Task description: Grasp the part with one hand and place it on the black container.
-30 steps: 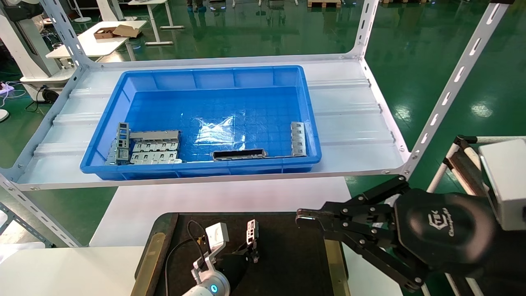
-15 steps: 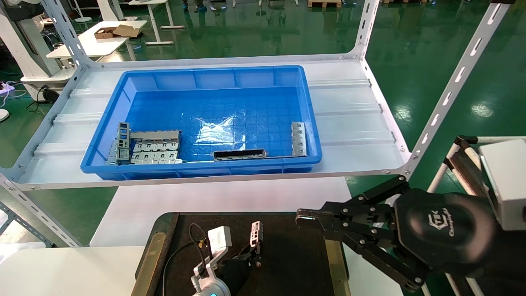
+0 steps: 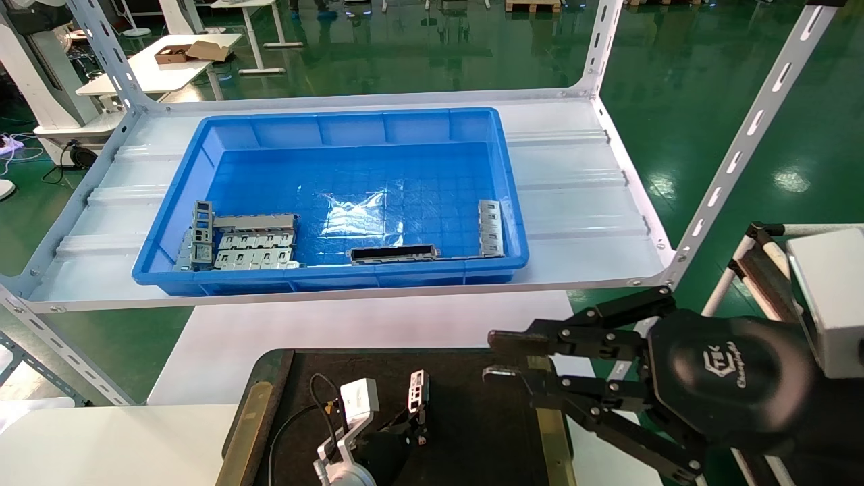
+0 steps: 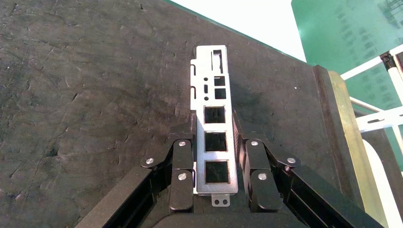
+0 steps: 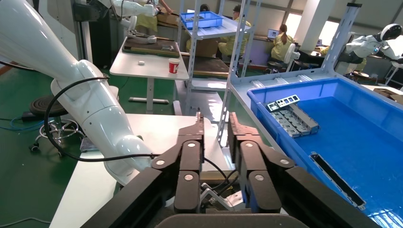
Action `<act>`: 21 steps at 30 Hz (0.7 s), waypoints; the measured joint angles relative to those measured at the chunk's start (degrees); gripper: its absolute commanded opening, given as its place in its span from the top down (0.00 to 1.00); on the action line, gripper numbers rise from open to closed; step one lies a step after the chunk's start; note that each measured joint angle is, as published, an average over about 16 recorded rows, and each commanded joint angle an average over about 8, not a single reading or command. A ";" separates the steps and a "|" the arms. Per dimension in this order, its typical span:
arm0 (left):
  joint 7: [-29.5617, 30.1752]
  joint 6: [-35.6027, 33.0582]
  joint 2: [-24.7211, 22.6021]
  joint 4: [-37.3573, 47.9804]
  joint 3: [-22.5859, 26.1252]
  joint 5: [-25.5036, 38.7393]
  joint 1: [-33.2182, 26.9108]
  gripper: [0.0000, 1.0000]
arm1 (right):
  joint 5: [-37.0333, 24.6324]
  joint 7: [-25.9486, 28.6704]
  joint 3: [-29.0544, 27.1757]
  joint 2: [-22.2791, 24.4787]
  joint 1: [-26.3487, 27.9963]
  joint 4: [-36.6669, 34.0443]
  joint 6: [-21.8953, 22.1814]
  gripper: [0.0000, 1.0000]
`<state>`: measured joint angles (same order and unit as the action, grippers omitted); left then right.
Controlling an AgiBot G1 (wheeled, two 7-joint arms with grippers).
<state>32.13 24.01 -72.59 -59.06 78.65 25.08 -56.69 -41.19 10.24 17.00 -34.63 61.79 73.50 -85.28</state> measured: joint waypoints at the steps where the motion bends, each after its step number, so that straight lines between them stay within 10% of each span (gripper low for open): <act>1: 0.06 -0.14 0.04 -0.02 -0.05 0.08 0.03 0.00 | 0.00 0.00 0.00 0.00 0.00 0.00 0.00 0.00; 21: 1.50 -7.11 10.01 -10.10 -3.52 4.51 -0.20 0.00 | 0.04 -0.03 0.07 0.03 0.01 0.00 0.03 0.00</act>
<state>33.63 16.89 -62.59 -69.16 75.13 29.59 -56.89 -41.15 10.21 17.07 -34.60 61.81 73.50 -85.26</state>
